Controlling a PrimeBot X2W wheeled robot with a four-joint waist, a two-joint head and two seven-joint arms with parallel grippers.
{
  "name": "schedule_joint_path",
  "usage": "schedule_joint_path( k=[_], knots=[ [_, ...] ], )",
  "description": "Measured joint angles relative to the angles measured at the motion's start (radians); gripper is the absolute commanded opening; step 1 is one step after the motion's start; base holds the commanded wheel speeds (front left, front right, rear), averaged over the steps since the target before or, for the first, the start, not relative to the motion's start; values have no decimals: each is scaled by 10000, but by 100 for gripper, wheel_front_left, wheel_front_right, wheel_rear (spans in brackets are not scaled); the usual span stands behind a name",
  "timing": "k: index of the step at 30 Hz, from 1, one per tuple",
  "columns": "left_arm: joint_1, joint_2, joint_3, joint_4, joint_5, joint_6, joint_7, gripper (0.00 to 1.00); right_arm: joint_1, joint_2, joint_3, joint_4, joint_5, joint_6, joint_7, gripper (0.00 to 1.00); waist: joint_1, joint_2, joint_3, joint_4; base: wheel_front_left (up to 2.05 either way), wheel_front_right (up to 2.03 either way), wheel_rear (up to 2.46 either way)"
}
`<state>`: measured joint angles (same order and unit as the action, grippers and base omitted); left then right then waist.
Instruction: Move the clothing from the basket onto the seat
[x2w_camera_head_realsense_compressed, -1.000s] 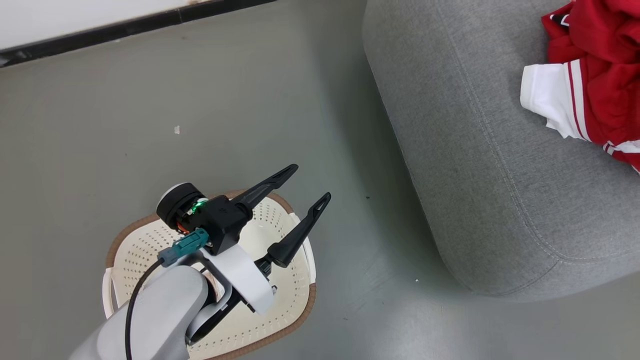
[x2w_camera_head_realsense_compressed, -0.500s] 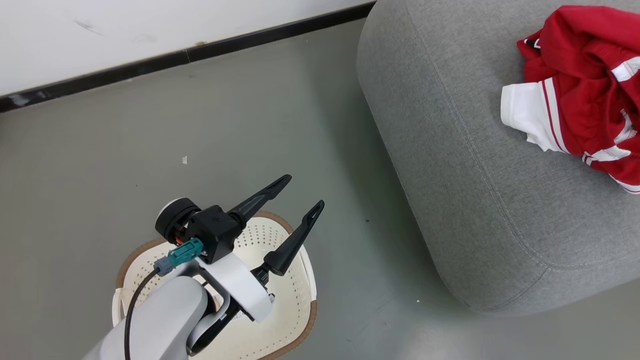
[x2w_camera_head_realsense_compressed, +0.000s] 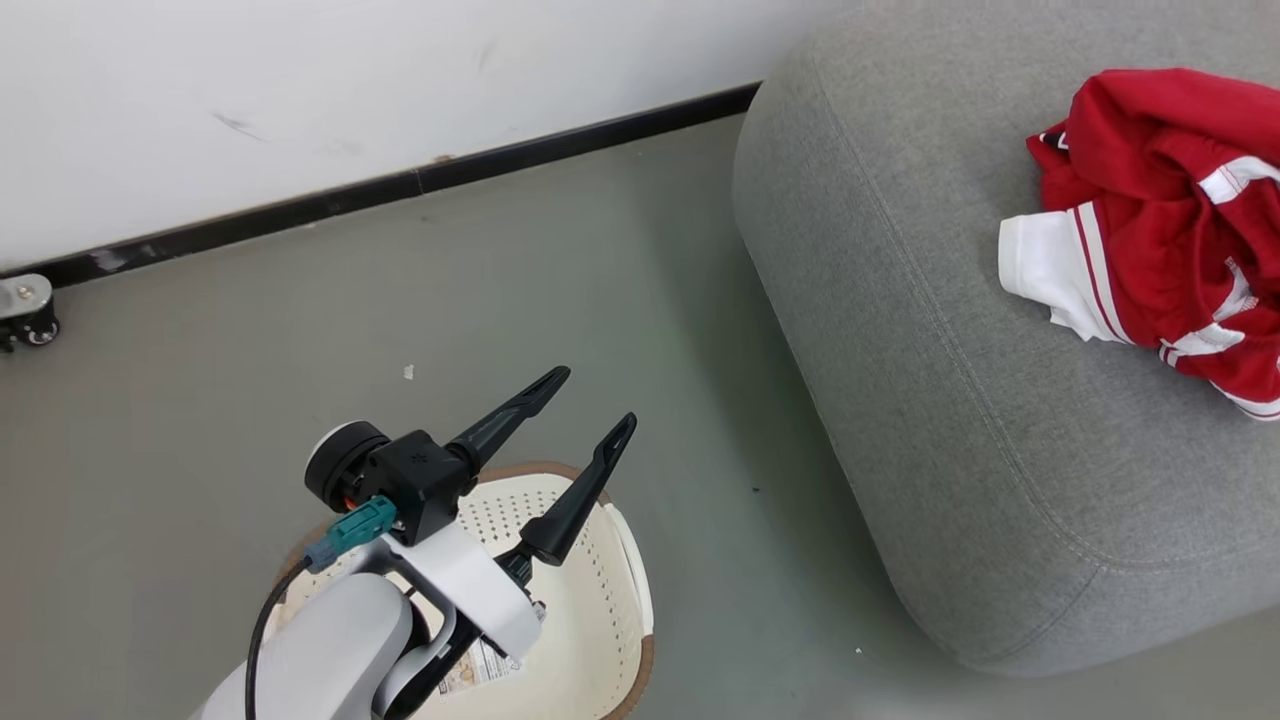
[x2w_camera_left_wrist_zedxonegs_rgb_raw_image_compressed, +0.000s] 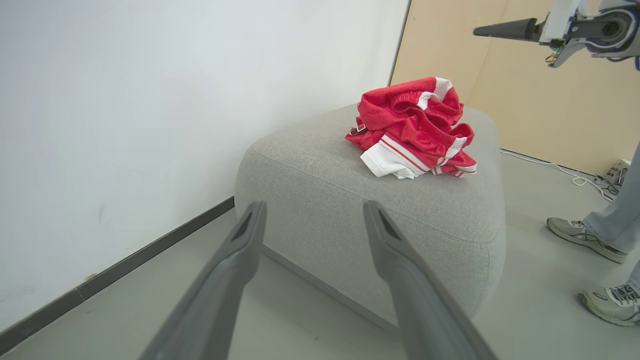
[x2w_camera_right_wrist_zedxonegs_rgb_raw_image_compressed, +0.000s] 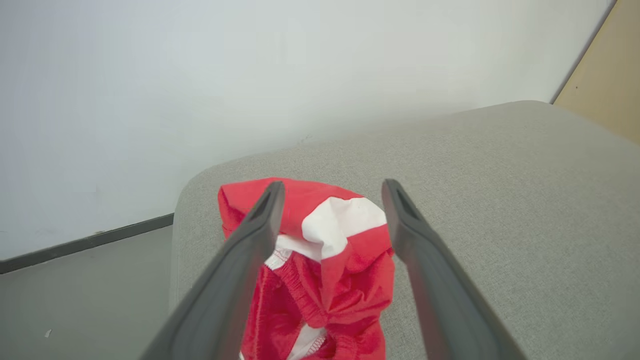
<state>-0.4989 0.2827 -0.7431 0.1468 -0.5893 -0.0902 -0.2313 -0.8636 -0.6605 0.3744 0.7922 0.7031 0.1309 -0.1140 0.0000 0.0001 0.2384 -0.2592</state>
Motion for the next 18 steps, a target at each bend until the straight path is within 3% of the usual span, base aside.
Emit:
schedule_joint_path(
  k=[18],
  knots=[
    [806, -213, 451, -140, -268, 353, -125, 100, 456, 405, 662, -913, -359, 0, -550, 100, 0, 0, -1003, 932, 0, 0, 0]
  ],
)
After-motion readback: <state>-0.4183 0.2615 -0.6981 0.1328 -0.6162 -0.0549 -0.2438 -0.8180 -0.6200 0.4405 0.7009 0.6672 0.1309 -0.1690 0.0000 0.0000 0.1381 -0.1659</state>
